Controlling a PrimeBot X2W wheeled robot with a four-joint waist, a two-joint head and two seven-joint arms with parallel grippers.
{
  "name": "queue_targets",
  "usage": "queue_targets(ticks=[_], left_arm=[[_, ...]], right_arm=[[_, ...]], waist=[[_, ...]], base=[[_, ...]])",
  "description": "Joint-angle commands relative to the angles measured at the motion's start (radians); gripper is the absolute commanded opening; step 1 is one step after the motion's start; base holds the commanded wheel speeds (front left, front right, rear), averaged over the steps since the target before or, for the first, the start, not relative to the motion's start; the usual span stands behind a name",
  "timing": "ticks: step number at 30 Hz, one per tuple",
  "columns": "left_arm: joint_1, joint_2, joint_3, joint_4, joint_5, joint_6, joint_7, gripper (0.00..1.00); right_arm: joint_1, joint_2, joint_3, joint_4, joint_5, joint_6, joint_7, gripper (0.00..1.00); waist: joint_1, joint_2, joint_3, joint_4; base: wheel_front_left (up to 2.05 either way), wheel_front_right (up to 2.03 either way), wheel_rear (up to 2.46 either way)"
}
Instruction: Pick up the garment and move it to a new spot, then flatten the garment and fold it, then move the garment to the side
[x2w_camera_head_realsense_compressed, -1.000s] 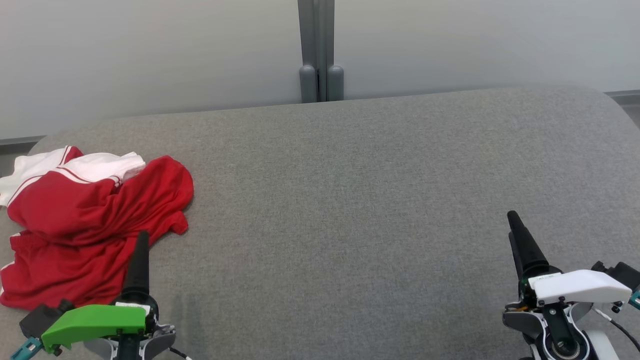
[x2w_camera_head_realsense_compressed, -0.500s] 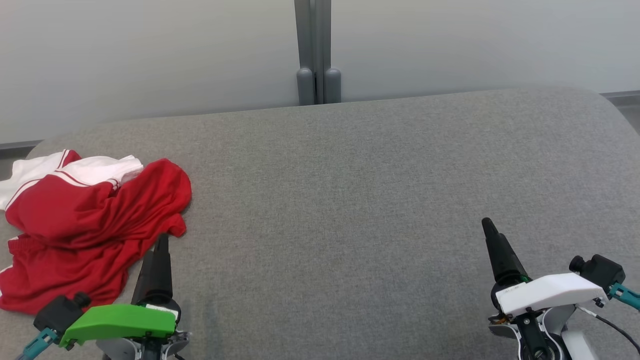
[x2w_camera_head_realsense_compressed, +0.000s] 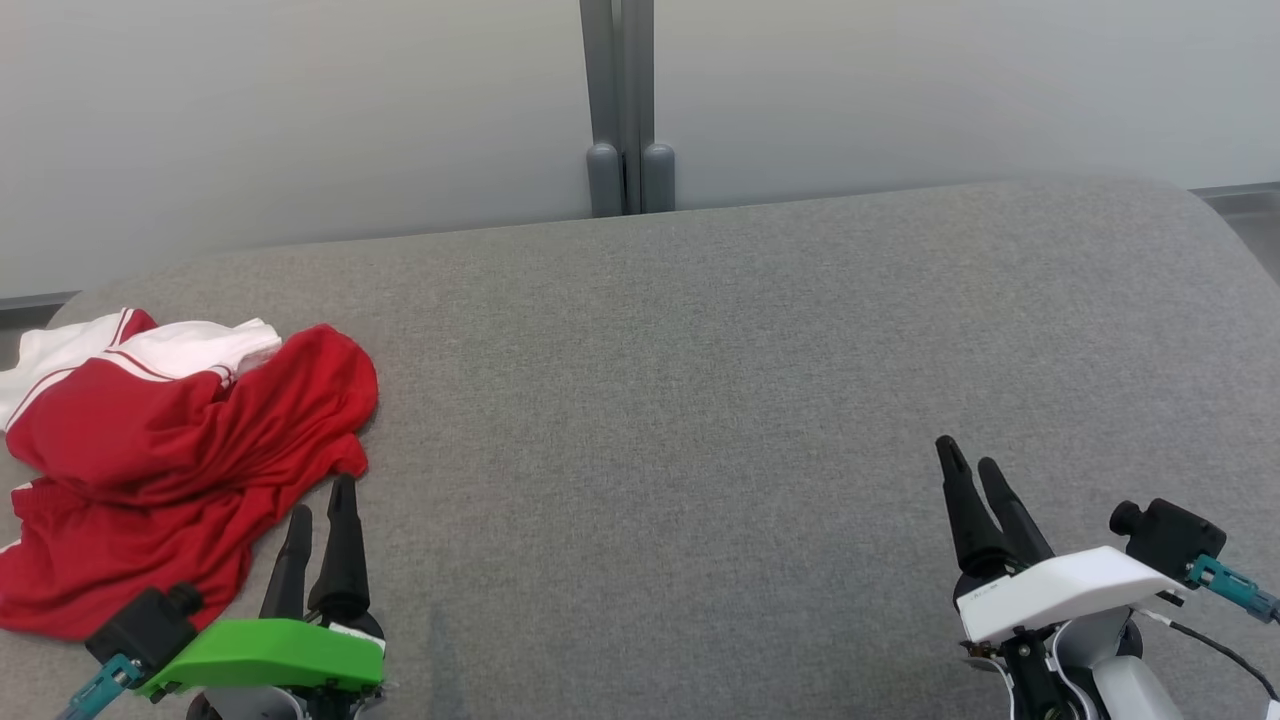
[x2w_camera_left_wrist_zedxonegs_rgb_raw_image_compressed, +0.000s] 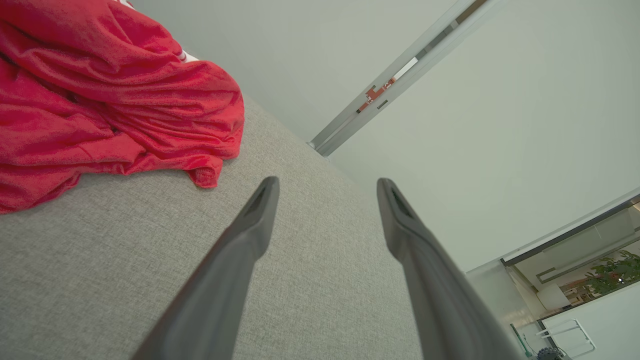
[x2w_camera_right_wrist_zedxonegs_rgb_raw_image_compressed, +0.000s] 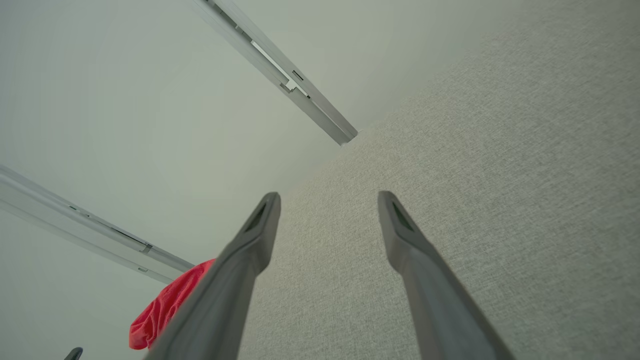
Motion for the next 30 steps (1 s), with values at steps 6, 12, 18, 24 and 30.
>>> queue_targets(ticks=[6, 12, 18, 24, 30], left_arm=[[0.009, 0.008, -0.005, -0.016, 0.098, 0.005, -0.026, 1.0], [0.018, 0.008, -0.009, -0.026, 0.171, 0.014, -0.044, 1.0], [0.028, 0.009, -0.022, -0.027, 0.238, 0.013, -0.061, 1.0], [0.032, 0.009, -0.034, -0.027, 0.307, 0.017, -0.076, 1.0], [0.038, 0.01, -0.04, -0.026, 0.372, 0.015, -0.092, 1.0]], right_arm=[[0.003, -0.016, 0.031, -0.023, -0.1, 0.002, -0.027, 1.0], [0.013, -0.014, 0.026, -0.024, -0.168, 0.003, -0.044, 1.0], [0.019, -0.02, 0.045, -0.03, -0.236, 0.003, -0.061, 1.0], [0.022, -0.024, 0.061, -0.039, -0.303, 0.003, -0.078, 1.0], [0.026, -0.024, 0.065, -0.046, -0.37, 0.003, -0.092, 1.0]], waist=[[0.0, 0.0, -0.006, -0.005], [0.0, 0.0, -0.013, -0.005], [0.0, 0.0, -0.016, -0.003], [0.0, 0.0, -0.014, -0.002], [0.0, 0.0, -0.012, -0.003]], base=[[0.0, 0.0, 0.0], [0.0, 0.0, 0.0], [0.0, 0.0, 0.0], [0.0, 0.0, 0.0], [0.0, 0.0, 0.0]])
